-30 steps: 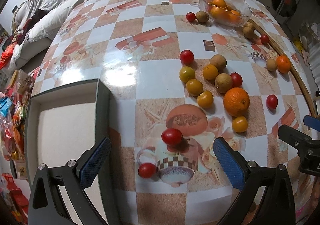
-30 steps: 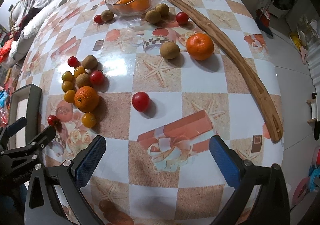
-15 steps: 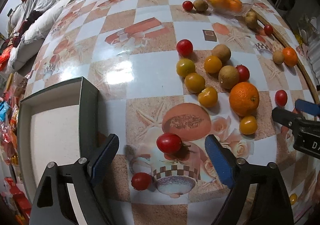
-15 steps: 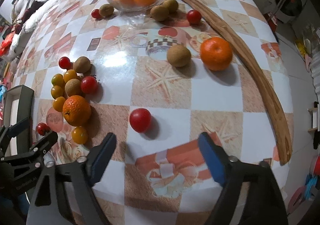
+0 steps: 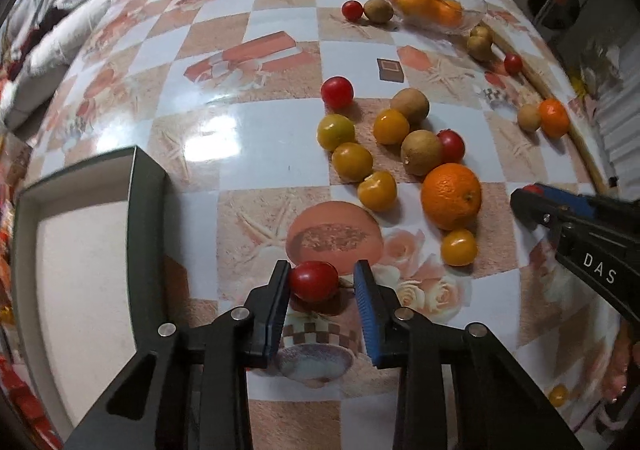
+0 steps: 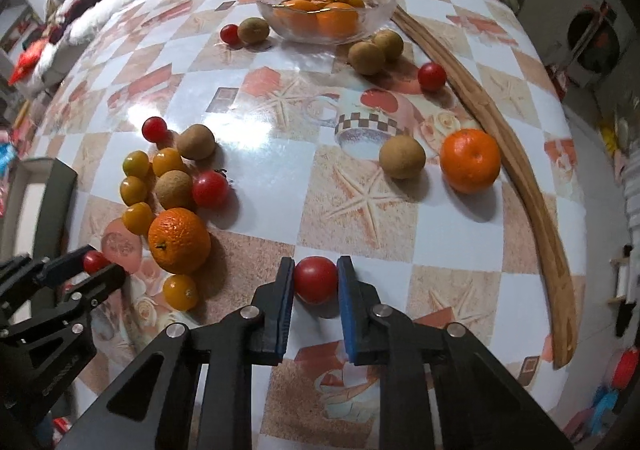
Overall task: Organize fruits
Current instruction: 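Grasp a red cherry tomato with the left tool while the right tool grasps another red cherry tomato, then carry both red tomatoes into the white tray and open both tools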
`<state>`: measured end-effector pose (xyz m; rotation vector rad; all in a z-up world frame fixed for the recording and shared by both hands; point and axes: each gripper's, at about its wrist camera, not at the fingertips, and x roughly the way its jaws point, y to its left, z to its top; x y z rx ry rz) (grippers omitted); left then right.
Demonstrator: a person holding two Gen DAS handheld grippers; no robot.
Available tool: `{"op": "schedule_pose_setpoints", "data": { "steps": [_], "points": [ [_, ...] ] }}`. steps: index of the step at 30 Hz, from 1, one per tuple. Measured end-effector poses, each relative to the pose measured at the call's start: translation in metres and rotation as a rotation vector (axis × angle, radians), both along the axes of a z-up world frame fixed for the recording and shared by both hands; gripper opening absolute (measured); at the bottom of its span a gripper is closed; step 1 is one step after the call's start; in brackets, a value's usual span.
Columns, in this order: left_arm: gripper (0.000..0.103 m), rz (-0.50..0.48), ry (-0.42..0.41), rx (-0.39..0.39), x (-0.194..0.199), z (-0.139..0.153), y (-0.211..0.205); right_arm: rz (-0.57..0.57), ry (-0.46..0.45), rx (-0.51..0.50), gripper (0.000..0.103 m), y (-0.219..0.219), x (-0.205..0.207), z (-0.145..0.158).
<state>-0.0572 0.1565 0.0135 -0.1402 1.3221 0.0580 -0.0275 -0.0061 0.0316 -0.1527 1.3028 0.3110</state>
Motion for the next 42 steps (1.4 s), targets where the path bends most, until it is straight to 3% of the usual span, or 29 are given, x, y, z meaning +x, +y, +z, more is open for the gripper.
{"op": "schedule_pose_setpoints", "data": {
  "steps": [9, 19, 30, 35, 42],
  "points": [
    [0.034, 0.022, -0.066, -0.045, -0.013, 0.031, 0.011, -0.026, 0.014, 0.084, 0.023, -0.022, -0.021, 0.023],
    [0.034, 0.069, -0.120, -0.039, -0.039, 0.061, 0.039, 0.031, 0.013, 0.122, 0.023, 0.011, -0.040, 0.046],
    [0.034, 0.249, -0.144, 0.034, -0.091, 0.071, 0.120, 0.224, 0.017, 0.164, 0.023, 0.114, -0.059, 0.061],
    [0.034, 0.355, -0.119, 0.076, -0.118, 0.058, 0.164, 0.322, 0.031, 0.185, 0.023, 0.168, -0.071, 0.062],
    [0.034, 0.451, -0.086, 0.113, -0.134, 0.032, 0.203, 0.410, 0.072, 0.174, 0.023, 0.235, -0.079, 0.039]
  ]
}}
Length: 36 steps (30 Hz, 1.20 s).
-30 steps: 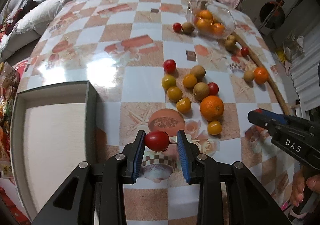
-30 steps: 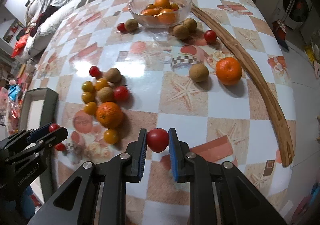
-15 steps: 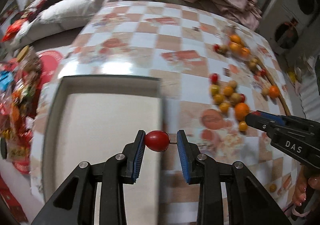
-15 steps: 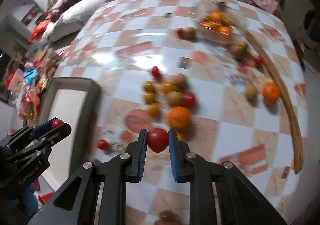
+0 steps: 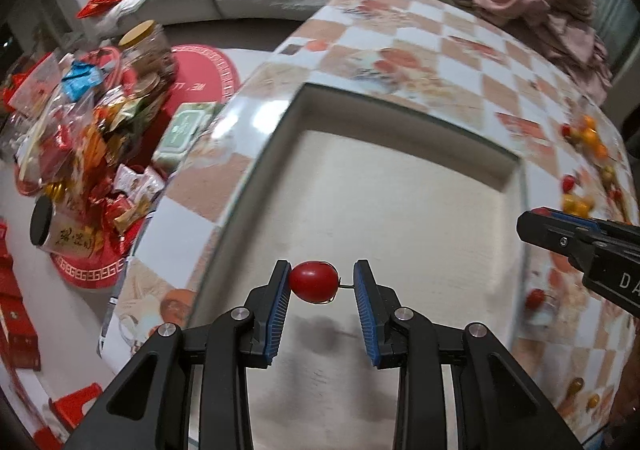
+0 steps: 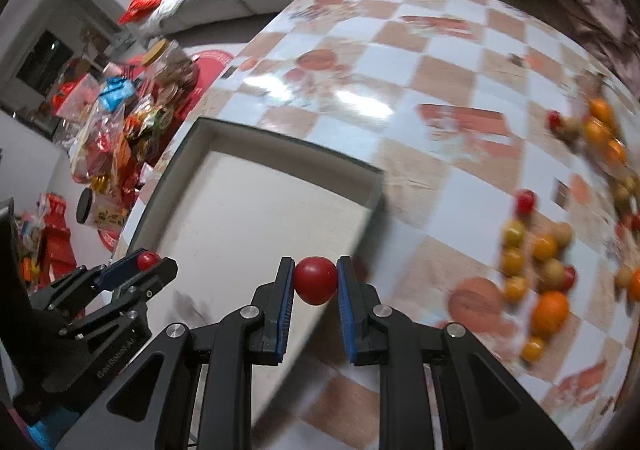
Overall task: Organize fruits
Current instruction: 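Carry both red tomatoes into the white tray and open both tools, then grasp a red cherry tomato with the left tool while the right tool grasps a yellow cherry tomato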
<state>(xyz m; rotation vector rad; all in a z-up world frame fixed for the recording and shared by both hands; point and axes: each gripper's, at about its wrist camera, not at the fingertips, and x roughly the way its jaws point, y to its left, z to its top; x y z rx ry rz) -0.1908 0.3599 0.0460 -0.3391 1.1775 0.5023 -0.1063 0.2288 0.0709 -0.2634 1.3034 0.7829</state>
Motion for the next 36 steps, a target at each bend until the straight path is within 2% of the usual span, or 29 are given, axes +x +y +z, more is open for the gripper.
{"op": "schedule_pose_setpoints", "data": {
  "steps": [5, 16, 17, 18, 19, 21, 23, 26, 30, 36],
  "points": [
    [0.034, 0.014, 0.021, 0.006, 0.000, -0.017, 0.013, 0.039, -0.005, -0.042, 0.023, 0.029, -0.002, -0.018],
    [0.036, -0.025, 0.040, 0.005, -0.002, -0.031, 0.012, 0.109, -0.077, -0.150, 0.024, 0.056, -0.008, -0.043],
    [0.044, -0.024, 0.041, 0.009, -0.003, -0.032, 0.012, 0.112, -0.085, -0.152, 0.024, 0.056, -0.009, -0.042],
    [0.066, -0.022, 0.040, 0.017, -0.004, -0.031, 0.012, 0.116, -0.087, -0.153, 0.025, 0.057, -0.010, -0.042],
    [0.073, -0.018, 0.030, 0.028, -0.006, -0.030, 0.011, 0.120, -0.086, -0.152, 0.026, 0.057, -0.010, -0.042],
    [0.075, -0.022, 0.012, 0.039, -0.008, -0.027, 0.011, 0.136, -0.064, -0.133, 0.038, 0.059, -0.010, -0.042],
    [0.075, -0.035, 0.032, 0.037, -0.006, -0.030, 0.010, 0.133, -0.082, -0.147, 0.061, 0.059, -0.010, -0.041],
    [0.075, -0.049, 0.046, 0.043, -0.007, -0.030, 0.009, 0.110, -0.068, -0.115, 0.065, 0.056, -0.007, -0.036],
    [0.075, -0.064, 0.053, 0.043, -0.007, -0.025, 0.005, 0.077, -0.073, -0.052, 0.078, 0.046, -0.003, -0.015],
    [0.075, -0.128, 0.045, 0.059, 0.003, -0.009, -0.016, 0.009, -0.079, 0.010, 0.079, 0.018, 0.004, 0.014]
  ]
}}
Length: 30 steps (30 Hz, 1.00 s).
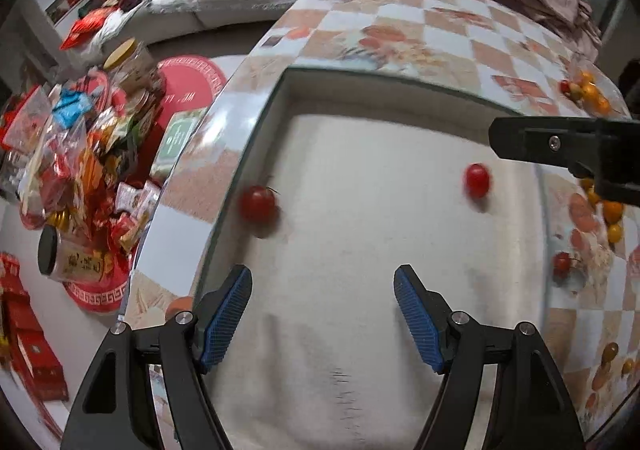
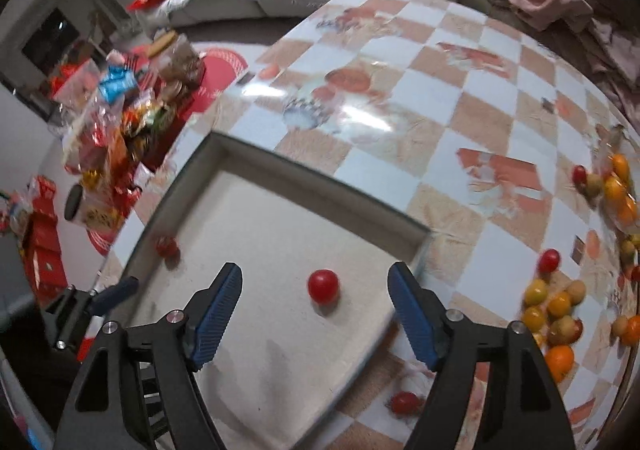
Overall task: Organize fruits
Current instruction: 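Grasp a red cherry tomato with the left tool while the right tool grasps a yellow cherry tomato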
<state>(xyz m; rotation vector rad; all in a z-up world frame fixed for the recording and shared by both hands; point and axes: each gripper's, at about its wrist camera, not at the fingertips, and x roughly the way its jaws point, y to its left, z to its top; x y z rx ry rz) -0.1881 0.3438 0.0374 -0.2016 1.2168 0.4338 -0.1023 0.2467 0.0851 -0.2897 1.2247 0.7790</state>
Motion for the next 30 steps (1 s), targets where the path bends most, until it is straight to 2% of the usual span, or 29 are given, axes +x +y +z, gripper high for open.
{"op": "schedule_pose_setpoints", "data": {
  "steps": [7, 16, 21, 26, 30],
  "points": [
    [0.075, -0.112, -0.053, -0.015, 0.013, 0.029, -0.045, -0.127, -0.010, -0.001, 0.079, -0.066, 0.004, 0.014],
    [0.075, -0.246, -0.082, -0.074, 0.023, 0.045, -0.111, -0.311, 0.024, -0.121, 0.079, -0.175, 0.003, -0.008],
    [0.075, -0.296, -0.067, -0.106, 0.033, 0.038, -0.140, -0.370, 0.056, -0.147, 0.079, -0.208, 0.003, -0.022],
    [0.075, -0.307, -0.062, -0.111, 0.046, 0.025, -0.161, -0.392, 0.063, -0.142, 0.079, -0.219, 0.007, -0.026],
    [0.075, -0.333, -0.048, -0.070, 0.055, 0.013, -0.173, -0.396, 0.068, -0.135, 0.078, -0.226, 0.012, -0.029]
  ]
}}
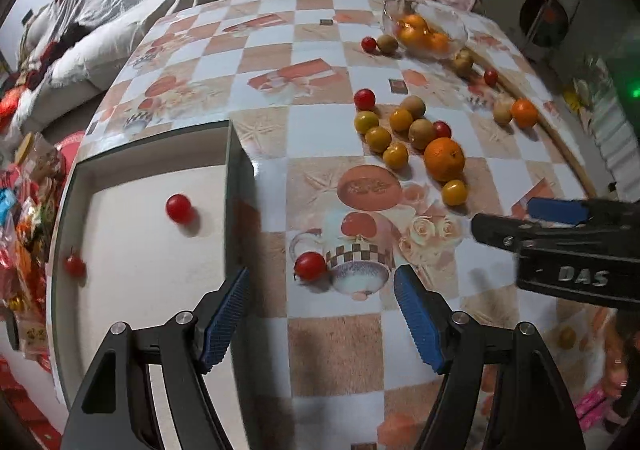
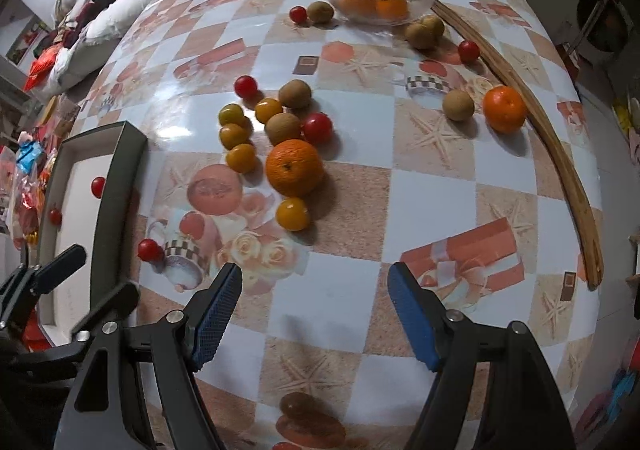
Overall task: Organize fruits
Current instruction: 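Grasp a red cherry tomato with the left tool while the right tool grasps a yellow cherry tomato, then carry both tomatoes into the white tray and open both tools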
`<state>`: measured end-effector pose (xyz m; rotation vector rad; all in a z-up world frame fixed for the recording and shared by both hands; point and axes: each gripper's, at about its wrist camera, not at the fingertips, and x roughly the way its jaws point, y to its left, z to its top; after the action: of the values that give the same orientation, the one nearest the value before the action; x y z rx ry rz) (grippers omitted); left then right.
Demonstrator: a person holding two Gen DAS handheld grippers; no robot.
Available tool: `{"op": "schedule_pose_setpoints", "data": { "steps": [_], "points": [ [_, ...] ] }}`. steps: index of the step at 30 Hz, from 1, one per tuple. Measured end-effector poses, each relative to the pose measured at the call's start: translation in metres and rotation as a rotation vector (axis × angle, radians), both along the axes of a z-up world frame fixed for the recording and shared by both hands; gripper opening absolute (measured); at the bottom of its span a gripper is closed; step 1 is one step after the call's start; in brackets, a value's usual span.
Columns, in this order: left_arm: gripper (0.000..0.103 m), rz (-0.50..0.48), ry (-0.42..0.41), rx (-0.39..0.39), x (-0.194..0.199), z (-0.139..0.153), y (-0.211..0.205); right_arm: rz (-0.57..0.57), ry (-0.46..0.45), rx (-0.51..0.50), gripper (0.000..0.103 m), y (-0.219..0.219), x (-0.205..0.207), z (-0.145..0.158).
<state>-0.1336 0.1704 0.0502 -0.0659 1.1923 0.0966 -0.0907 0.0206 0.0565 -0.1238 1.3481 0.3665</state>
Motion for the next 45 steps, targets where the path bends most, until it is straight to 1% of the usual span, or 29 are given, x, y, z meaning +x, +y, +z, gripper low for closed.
{"op": "schedule_pose_setpoints", "data": {
  "steps": [3, 8, 9, 13, 15, 17, 20, 21, 22, 23, 24, 25, 26, 27, 28, 30, 31, 32, 35, 38, 42, 45],
  "points": [
    [0.075, 0.000, 0.013, 0.018, 0.006, -0.009, -0.002, 0.004, 0.016, 0.014, 0.079, -0.001, 0.006, -0.004],
    [0.075, 0.026, 0.050, 0.034, 0.013, -0.025, 0.000, 0.032, 0.031, 0.027, 0.078, 0.005, 0.014, -0.012],
    [0.075, 0.029, 0.056, 0.035, 0.014, -0.027, 0.001, 0.039, 0.032, 0.026, 0.077, 0.007, 0.015, -0.013],
    [0.075, 0.044, 0.072, 0.032, 0.017, -0.033, 0.001, 0.055, 0.025, 0.018, 0.068, 0.016, 0.020, -0.019],
    [0.075, 0.053, 0.081, 0.030, 0.019, -0.037, 0.001, 0.060, 0.019, 0.012, 0.061, 0.020, 0.023, -0.021],
    [0.075, 0.074, 0.100, 0.013, 0.020, -0.042, 0.003, 0.074, 0.015, 0.002, 0.058, 0.026, 0.024, -0.024],
    [0.075, 0.075, 0.100, 0.021, 0.020, -0.044, 0.001, 0.101, -0.001, -0.016, 0.051, 0.033, 0.024, -0.026],
    [0.075, 0.076, 0.102, 0.022, 0.020, -0.044, 0.001, 0.113, -0.009, -0.025, 0.046, 0.035, 0.024, -0.026],
    [0.075, 0.083, 0.103, 0.019, 0.020, -0.044, 0.001, 0.119, -0.015, -0.034, 0.045, 0.037, 0.024, -0.026],
    [0.074, 0.095, 0.107, 0.011, 0.020, -0.044, 0.002, 0.121, -0.022, -0.042, 0.039, 0.038, 0.024, -0.026],
    [0.070, 0.102, 0.109, 0.006, 0.020, -0.044, 0.003, 0.120, -0.024, -0.043, 0.032, 0.037, 0.025, -0.026],
    [0.067, 0.110, 0.110, 0.002, 0.021, -0.043, 0.004, 0.117, -0.019, -0.032, 0.029, 0.036, 0.026, -0.026],
    [0.060, 0.113, 0.112, 0.002, 0.021, -0.042, 0.003, 0.115, -0.011, -0.018, 0.025, 0.035, 0.027, -0.026],
    [0.051, 0.110, 0.115, 0.005, 0.021, -0.041, 0.002, 0.117, -0.004, -0.009, 0.023, 0.034, 0.027, -0.025],
    [0.046, 0.106, 0.116, 0.006, 0.022, -0.041, 0.000, 0.119, -0.005, -0.007, 0.023, 0.034, 0.026, -0.025],
    [0.028, 0.093, 0.119, -0.011, 0.022, -0.039, -0.002, 0.110, -0.001, 0.005, 0.023, 0.030, 0.025, -0.024],
    [0.022, 0.088, 0.121, -0.027, 0.022, -0.039, -0.004, 0.099, 0.002, 0.013, 0.023, 0.027, 0.025, -0.023],
    [0.020, 0.083, 0.122, -0.045, 0.022, -0.038, -0.004, 0.087, 0.006, 0.020, 0.023, 0.023, 0.024, -0.021],
    [0.020, 0.072, 0.103, -0.113, 0.019, -0.031, -0.001, 0.068, 0.012, 0.039, 0.023, 0.015, 0.020, -0.018],
    [0.020, 0.071, 0.095, -0.151, 0.018, -0.025, 0.002, 0.056, 0.015, 0.053, 0.023, 0.008, 0.017, -0.014],
    [0.020, 0.077, 0.092, -0.172, 0.017, -0.019, 0.006, 0.032, 0.028, 0.073, 0.023, 0.002, 0.011, -0.011],
    [0.020, 0.074, 0.085, -0.167, 0.019, -0.017, 0.010, 0.031, 0.025, 0.077, 0.023, 0.002, 0.008, -0.007]
  ]
}}
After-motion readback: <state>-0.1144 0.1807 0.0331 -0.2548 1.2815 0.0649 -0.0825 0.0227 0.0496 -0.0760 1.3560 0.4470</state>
